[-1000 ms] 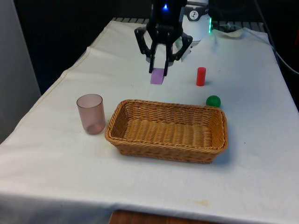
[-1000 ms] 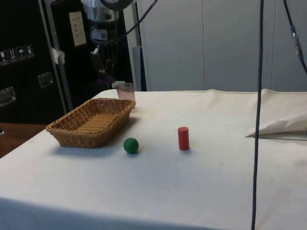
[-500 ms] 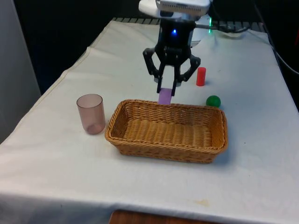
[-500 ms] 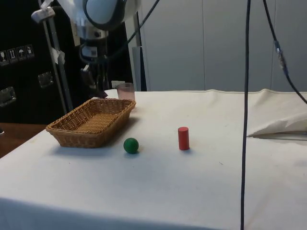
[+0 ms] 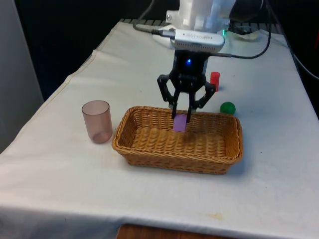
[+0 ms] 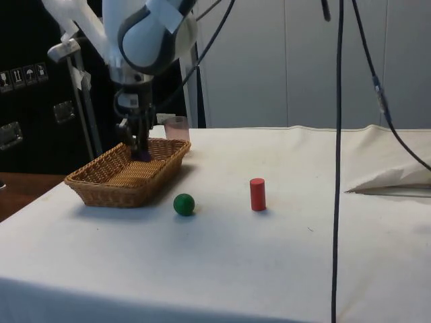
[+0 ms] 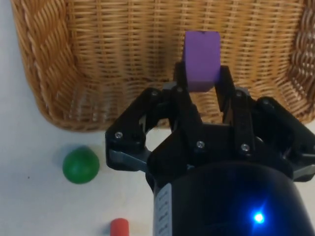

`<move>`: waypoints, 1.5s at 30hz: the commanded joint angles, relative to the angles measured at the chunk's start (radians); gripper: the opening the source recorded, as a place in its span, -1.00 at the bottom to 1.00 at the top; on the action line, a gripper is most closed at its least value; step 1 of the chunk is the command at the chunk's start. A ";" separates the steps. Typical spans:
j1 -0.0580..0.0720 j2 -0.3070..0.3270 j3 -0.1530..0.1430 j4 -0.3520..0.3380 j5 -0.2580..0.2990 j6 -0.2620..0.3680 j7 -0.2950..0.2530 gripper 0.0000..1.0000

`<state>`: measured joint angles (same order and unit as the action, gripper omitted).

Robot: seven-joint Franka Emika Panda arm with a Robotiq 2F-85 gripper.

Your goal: Pick up the triangular block and place it into the basket.

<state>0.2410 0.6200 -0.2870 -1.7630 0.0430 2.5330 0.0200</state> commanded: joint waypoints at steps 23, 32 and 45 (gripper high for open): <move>-0.005 0.144 0.000 0.113 0.070 0.011 -0.005 0.96; -0.005 0.141 -0.001 0.119 0.070 0.011 -0.005 1.00; 0.001 0.039 -0.014 0.111 0.061 -0.068 -0.012 1.00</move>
<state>0.2380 0.6650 -0.2970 -1.6500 0.1090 2.4740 0.0060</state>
